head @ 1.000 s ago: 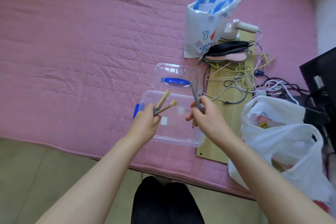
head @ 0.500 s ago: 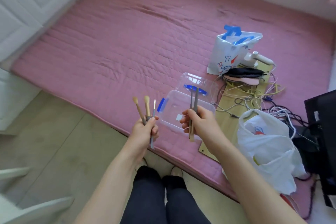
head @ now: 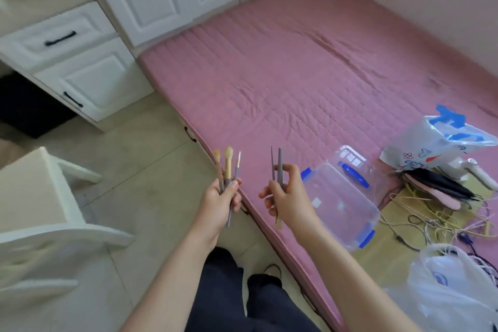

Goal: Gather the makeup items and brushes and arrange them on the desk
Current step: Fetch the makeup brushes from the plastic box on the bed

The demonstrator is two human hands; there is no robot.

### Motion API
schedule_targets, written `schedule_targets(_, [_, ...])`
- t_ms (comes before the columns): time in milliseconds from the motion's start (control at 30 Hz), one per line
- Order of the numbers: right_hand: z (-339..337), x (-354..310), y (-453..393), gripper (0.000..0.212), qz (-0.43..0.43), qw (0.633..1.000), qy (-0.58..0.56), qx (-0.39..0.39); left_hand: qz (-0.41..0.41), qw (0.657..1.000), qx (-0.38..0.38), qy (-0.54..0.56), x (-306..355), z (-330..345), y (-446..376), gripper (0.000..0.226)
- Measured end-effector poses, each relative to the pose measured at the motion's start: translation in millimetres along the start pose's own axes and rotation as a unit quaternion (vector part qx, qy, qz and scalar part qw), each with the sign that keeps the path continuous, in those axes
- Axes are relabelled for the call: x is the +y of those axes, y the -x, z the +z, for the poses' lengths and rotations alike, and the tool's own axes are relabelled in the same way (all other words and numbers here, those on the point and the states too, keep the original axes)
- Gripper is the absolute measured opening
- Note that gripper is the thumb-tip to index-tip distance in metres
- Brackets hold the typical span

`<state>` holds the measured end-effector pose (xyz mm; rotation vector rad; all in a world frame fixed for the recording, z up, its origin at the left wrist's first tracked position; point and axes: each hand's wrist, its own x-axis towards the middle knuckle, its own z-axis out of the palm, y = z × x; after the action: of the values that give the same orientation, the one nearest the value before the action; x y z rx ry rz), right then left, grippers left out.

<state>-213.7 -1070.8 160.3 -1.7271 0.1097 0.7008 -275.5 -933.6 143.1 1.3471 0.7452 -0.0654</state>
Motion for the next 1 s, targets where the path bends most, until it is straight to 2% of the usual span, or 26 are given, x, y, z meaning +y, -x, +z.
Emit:
schedule_targets(133, [55, -19, -19, 0.019, -0.008, 0.997, 0.06, -0.046, -0.011, 0.998, 0.034, 0.05, 14, -55, -11, 0.016])
schedule_targets(333, [141, -49, -44, 0.015, -0.064, 0.983, 0.133, -0.107, -0.008, 0.994, 0.079, 0.079, 49, -132, -38, 0.016])
schedule_targets(567, [228, -76, -72, 0.018, -0.056, 0.971, 0.189, -0.137, -0.014, 0.979, 0.16, 0.122, 77, -216, -55, 0.012])
schedule_targets(767, [282, -89, -91, 0.024, -0.046, 0.962, 0.215, -0.164, -0.026, 0.977, 0.179, 0.11, 82, -266, -67, 0.014])
schedule_targets(1000, [330, -115, -129, 0.018, -0.037, 0.955, 0.234, -0.177, -0.037, 0.972, 0.191, 0.129, 98, -313, -97, 0.017])
